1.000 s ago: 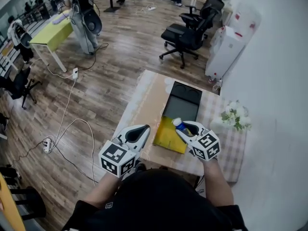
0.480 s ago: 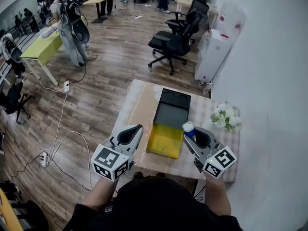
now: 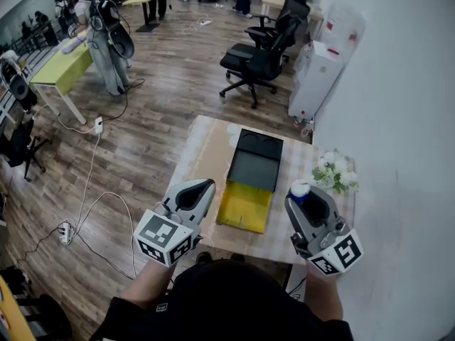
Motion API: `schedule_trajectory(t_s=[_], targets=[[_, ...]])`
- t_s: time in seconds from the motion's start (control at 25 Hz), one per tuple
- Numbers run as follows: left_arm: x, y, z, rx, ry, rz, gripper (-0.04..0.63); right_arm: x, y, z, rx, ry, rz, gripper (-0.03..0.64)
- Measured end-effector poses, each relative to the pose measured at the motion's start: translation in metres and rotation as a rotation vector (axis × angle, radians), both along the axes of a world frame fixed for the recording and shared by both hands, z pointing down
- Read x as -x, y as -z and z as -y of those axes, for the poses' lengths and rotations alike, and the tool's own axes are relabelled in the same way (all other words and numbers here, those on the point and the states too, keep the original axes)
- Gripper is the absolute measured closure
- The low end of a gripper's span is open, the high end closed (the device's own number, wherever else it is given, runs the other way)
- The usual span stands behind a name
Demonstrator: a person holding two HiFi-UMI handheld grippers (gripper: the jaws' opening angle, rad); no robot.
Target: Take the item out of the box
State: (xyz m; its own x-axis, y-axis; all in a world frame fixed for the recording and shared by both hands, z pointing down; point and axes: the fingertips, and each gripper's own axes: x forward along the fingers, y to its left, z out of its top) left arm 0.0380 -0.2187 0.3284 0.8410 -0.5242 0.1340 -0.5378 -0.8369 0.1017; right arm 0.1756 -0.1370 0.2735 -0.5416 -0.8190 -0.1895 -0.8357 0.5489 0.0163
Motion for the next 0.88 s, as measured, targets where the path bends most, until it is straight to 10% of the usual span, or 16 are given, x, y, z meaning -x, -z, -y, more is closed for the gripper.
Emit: schedule_trajectory(t_s=[0.88], targets=[[-0.002,-0.008,-0.004,0.016,-0.017,0.001,0.580,0.012,-0.028,0.018,0.084,-0.010,0.037,0.480]])
